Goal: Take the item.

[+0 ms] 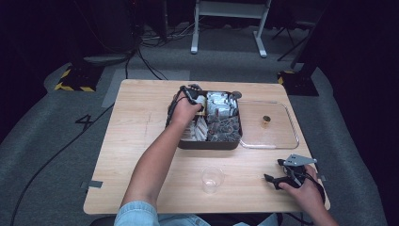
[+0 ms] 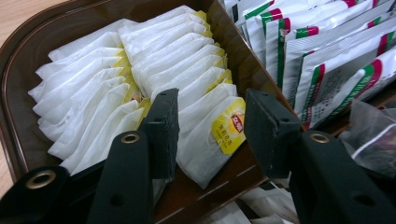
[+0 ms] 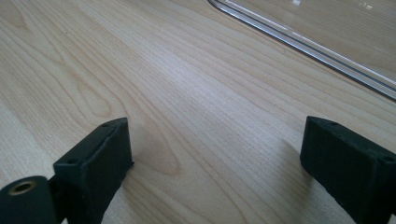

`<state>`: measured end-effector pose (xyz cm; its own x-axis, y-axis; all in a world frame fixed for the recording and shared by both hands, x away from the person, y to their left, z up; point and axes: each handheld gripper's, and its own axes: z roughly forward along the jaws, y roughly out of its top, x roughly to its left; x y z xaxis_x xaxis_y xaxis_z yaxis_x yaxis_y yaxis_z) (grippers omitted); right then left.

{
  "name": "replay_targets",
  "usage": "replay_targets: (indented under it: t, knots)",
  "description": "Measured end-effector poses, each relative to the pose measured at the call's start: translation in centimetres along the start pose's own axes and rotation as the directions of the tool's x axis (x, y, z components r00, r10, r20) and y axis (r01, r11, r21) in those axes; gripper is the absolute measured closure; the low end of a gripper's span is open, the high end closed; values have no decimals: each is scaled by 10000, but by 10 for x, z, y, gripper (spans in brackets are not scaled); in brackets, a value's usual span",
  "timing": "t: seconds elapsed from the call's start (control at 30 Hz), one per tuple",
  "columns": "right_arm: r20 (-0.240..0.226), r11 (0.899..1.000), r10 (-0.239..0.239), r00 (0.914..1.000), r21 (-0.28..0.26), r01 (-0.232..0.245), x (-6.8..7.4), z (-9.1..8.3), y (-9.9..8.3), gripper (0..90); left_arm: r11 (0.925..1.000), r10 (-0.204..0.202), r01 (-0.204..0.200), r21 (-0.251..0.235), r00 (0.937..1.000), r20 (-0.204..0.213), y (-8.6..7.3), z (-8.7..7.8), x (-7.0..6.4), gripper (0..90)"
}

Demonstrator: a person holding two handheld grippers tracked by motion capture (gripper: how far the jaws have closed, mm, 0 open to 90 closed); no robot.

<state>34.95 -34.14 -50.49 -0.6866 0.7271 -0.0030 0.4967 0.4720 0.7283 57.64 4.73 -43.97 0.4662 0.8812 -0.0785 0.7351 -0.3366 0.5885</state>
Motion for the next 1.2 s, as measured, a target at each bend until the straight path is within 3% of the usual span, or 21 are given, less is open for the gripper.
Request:
replay_targets:
  t: [0.3,0.53,0.73,0.93,1.2]
  knots:
    - [-2,10000,-5,10000,-1,5,0,0,0,91,9997,-28,23,233,9997,228,-1,7,-1,558]
    - [-15,10000,-15,10000,-3,15,0,0,0,91,9992,-20,15,390,9999,116,-2,10,1,558]
    - [-14,10000,-17,10000,-4,17,0,0,0,91,9978,119,-131,657,9998,181,-2,12,-3,660]
    - [-16,10000,-14,10000,-3,14,0,0,0,91,9928,622,-655,999,9974,355,-4,15,-3,759]
    - [-16,10000,-14,10000,-2,14,0,0,0,91,9894,796,-859,1168,9952,571,-3,12,-3,874]
